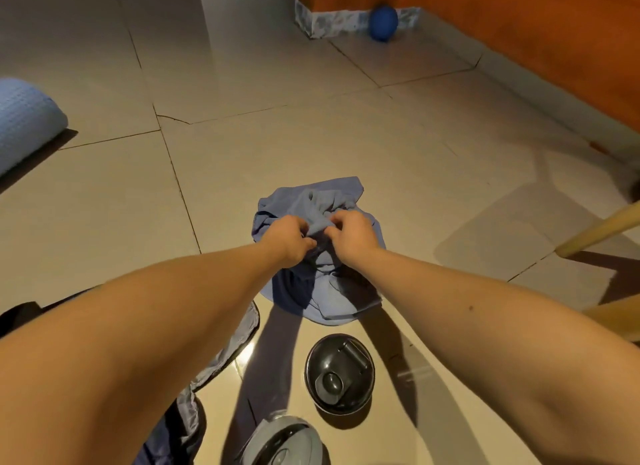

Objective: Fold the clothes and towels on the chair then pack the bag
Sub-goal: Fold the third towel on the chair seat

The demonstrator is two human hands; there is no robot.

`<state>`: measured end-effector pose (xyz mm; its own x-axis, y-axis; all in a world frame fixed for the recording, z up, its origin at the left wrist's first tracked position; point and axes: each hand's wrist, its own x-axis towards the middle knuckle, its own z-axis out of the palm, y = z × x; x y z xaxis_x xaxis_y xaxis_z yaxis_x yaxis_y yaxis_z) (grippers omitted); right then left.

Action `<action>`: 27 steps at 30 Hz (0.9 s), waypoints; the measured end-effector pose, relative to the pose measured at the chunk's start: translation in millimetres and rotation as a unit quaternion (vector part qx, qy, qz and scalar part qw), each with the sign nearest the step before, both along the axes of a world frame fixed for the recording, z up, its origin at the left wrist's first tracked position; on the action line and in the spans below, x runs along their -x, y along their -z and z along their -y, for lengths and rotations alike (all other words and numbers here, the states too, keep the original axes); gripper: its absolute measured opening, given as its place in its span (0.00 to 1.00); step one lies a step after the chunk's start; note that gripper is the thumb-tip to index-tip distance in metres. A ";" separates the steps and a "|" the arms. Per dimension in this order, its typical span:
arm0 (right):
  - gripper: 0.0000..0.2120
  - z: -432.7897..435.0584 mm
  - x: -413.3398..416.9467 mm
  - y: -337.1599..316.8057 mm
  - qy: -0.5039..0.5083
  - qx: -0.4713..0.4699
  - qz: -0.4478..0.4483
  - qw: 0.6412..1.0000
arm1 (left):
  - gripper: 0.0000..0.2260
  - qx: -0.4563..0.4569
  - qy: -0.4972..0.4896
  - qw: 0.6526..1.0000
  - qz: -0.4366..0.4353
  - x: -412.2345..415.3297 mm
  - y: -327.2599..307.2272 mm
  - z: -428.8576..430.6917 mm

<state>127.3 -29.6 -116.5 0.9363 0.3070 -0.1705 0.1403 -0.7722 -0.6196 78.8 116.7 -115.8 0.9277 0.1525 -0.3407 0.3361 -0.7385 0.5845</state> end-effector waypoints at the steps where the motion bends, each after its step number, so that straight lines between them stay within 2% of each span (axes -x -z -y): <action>1: 0.09 0.6 -0.4 -10.1 0.007 -0.019 -0.002 1.000 | 0.15 0.004 -0.009 1.000 0.021 -2.5 -4.4 -0.5; 3: 0.07 0.7 -1.9 -35.5 0.026 -0.072 -0.008 0.997 | 0.15 0.017 -0.036 0.997 0.061 -7.2 -26.9 2.1; 6: 0.05 2.8 -1.4 -83.1 0.069 -0.168 -0.040 0.983 | 0.05 0.048 -0.066 0.989 0.123 -14.8 -79.3 11.0; 10: 0.06 12.6 3.9 -169.8 0.099 -0.229 -0.025 0.968 | 0.05 0.078 -0.056 0.978 0.187 -16.6 -163.0 27.0; 13: 0.04 24.8 14.9 -240.7 0.096 -0.235 0.025 0.967 | 0.09 0.113 -0.055 0.963 0.238 -8.8 -228.4 39.5; 17: 0.04 50.0 37.4 -331.1 0.098 -0.220 0.109 0.964 | 0.04 0.155 -0.038 0.945 0.286 18.0 -313.4 61.1; 21: 0.04 78.2 85.0 -421.0 0.115 -0.204 0.187 0.954 | 0.05 0.161 0.009 0.928 0.334 61.5 -402.0 91.0; 25: 0.04 112.2 130.2 -489.7 0.144 -0.213 0.232 0.938 | 0.14 0.163 0.083 0.917 0.353 108.9 -474.0 121.2; 27: 0.05 129.9 154.6 -519.4 0.151 -0.215 0.245 0.933 | 0.16 0.150 0.115 0.909 0.372 130.3 -500.7 134.6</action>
